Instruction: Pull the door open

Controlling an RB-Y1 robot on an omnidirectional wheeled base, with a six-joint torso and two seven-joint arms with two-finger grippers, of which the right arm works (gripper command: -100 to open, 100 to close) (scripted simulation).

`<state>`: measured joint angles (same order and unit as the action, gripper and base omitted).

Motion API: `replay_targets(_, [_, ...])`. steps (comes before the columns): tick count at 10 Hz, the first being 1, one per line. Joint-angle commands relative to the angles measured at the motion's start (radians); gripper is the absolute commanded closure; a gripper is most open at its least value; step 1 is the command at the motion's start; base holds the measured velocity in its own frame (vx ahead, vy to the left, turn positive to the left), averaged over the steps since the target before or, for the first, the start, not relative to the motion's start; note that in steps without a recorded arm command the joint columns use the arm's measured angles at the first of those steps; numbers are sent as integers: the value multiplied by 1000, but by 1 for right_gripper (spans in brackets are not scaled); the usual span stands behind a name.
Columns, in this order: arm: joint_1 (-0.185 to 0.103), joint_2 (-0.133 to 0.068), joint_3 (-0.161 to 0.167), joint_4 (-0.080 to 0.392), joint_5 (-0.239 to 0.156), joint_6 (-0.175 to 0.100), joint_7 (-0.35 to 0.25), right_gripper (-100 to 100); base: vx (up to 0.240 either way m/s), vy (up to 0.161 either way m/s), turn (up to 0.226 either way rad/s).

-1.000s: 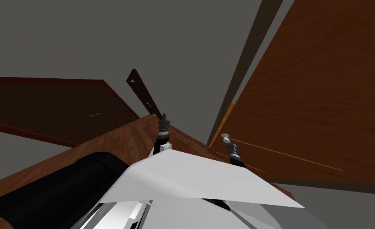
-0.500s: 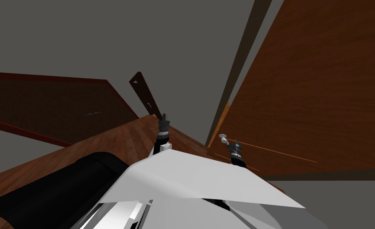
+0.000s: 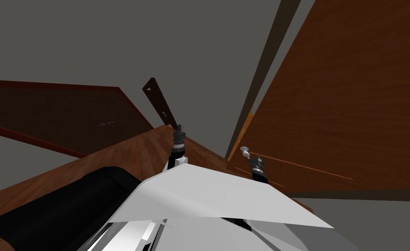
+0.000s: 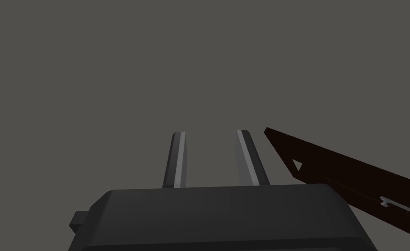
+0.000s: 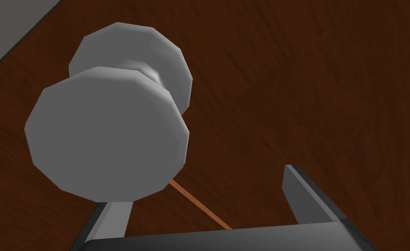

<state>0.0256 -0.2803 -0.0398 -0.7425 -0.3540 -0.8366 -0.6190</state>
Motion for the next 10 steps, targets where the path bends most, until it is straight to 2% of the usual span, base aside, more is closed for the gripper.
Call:
replay_targets(1, [-8,28,29,-9,-18,0,-50,-100,-68,-18,56])
replay_targets(3, [-8,28,29,-9,-18,0,-65,-100,-44,11,40])
replay_targets(4, [-8,32,36,-14,-37,2,-106,-100,-29,17,91])
replay_targets(5, [-8,32,36,-14,-37,2,-106,-100,-30,23,75])
replay_targets(7, [-7,40,51,-24,-75,6,-173,-100,-71,6,49])
replay_targets(8, [-7,40,51,-24,-75,6,-188,-100,-63,-6,25])
replay_targets(9, [-7,44,59,-29,-94,9,-224,-100,-63,-21,40])
replay_targets(10, [-7,44,59,-29,-94,9,-230,-100,-52,-20,24])
